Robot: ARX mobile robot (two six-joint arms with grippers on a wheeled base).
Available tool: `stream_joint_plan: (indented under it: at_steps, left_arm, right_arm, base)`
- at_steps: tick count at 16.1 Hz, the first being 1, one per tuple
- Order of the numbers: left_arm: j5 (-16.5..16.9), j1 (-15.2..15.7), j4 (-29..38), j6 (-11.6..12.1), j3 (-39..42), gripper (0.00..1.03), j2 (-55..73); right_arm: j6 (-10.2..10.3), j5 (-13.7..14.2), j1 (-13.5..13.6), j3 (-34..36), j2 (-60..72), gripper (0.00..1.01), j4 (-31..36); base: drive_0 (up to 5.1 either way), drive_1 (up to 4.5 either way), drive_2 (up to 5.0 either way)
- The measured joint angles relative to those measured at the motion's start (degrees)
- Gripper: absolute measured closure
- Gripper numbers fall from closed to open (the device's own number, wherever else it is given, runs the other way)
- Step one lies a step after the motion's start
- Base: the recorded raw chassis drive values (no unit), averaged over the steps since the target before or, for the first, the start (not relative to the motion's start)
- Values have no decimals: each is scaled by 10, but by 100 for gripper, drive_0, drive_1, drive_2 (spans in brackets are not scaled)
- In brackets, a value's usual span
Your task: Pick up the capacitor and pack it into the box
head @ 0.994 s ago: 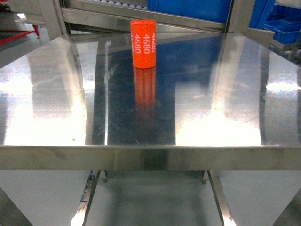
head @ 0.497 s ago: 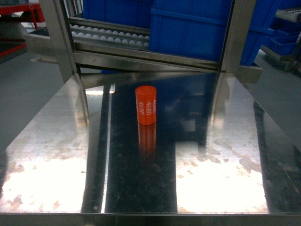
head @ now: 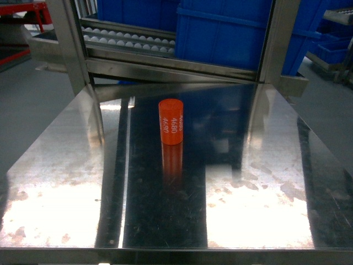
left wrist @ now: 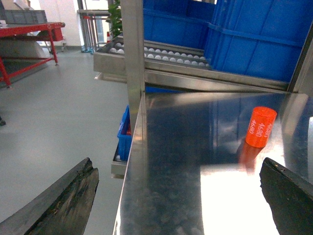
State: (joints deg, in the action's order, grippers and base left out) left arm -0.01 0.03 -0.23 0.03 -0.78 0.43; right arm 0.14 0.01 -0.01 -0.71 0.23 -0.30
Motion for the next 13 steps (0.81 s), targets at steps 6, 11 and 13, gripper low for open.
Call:
stream_joint_plan:
  at_steps: [6,11,13]
  left_arm:
    - [0,0,0,0,0,5,0]
    - [0,0,0,0,0,5,0]
    - [0,0,0,0,0,5,0]
  right_arm:
    - [0,0,0,0,0,3,0]
    - [0,0,0,0,0,3,0]
    - [0,0,0,0,0,3,0]
  base:
    - [0,0,0]
    - [0,0,0]
    - [0,0,0]
